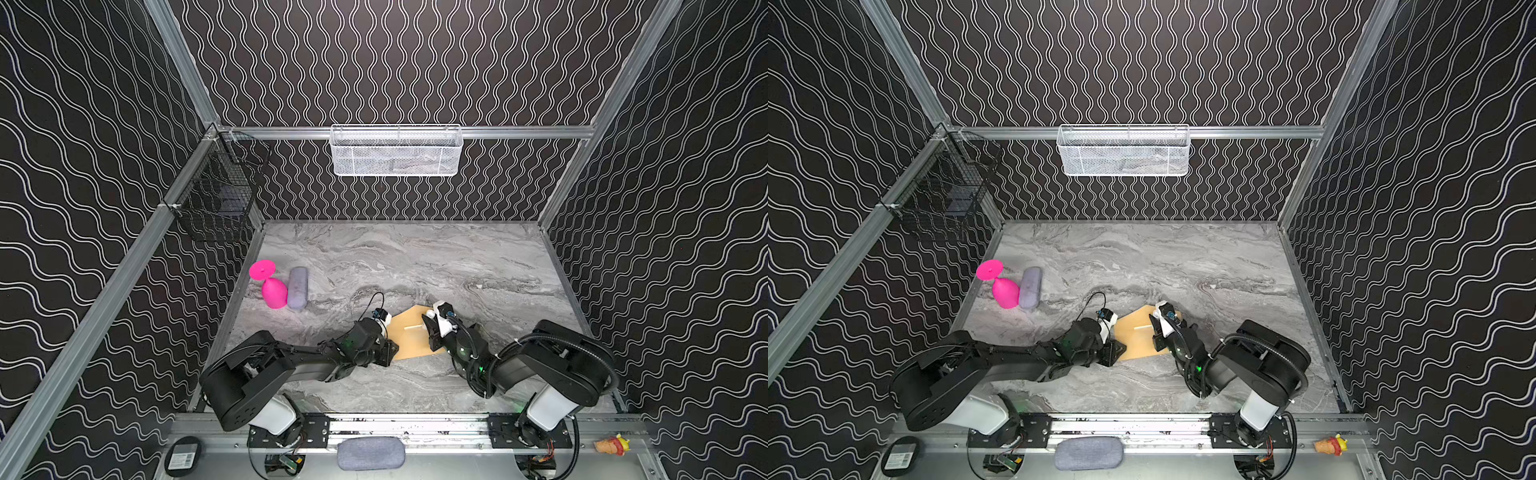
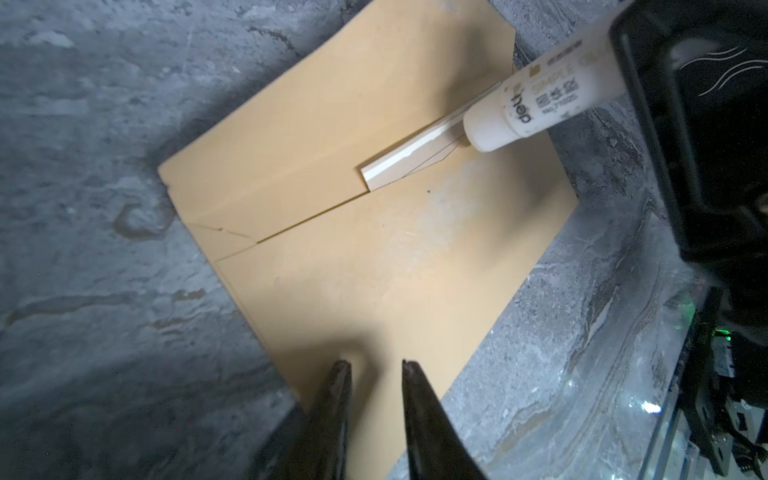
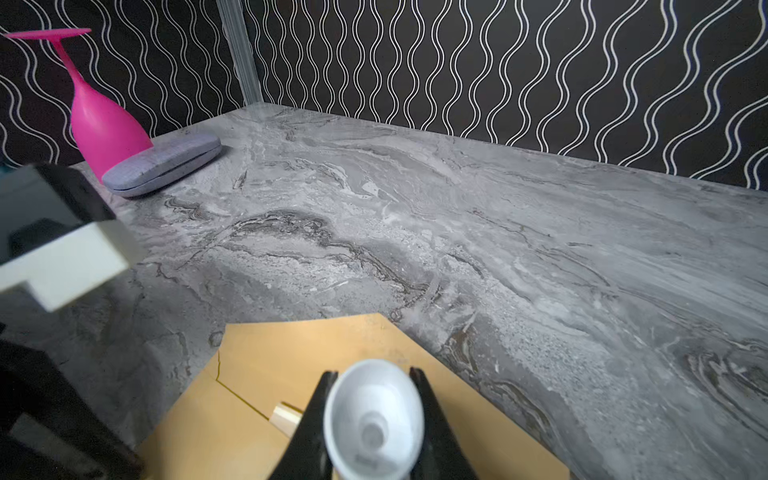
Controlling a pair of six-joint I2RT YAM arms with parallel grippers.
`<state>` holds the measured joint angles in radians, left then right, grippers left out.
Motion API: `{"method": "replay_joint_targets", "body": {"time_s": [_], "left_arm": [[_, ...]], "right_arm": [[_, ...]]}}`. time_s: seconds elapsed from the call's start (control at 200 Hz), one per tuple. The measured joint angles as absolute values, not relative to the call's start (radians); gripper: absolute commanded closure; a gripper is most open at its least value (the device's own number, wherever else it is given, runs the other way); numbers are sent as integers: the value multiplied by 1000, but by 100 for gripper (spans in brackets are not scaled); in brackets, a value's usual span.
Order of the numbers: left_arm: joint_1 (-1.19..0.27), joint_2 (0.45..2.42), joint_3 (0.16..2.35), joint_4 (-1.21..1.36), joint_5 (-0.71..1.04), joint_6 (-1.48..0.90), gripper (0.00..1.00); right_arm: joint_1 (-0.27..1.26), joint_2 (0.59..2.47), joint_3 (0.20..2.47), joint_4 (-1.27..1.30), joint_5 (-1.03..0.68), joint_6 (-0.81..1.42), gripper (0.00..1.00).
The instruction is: Place the letter into the envelope and seal it
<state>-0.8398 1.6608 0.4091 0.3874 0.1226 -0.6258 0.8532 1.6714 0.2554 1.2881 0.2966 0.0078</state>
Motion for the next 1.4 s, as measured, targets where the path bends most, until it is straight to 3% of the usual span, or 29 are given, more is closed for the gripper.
{"method": "replay_joint_targets", "body": {"time_s": [0.44,1.396], "left_arm": [[-841,1658,411,380,120,-625,72],[-847,1650,412,364,119,-625,72]], "right_arm": [[959,1772,307,1296,278,45,100],[847,1645,152,1312,350,42,100]]}}
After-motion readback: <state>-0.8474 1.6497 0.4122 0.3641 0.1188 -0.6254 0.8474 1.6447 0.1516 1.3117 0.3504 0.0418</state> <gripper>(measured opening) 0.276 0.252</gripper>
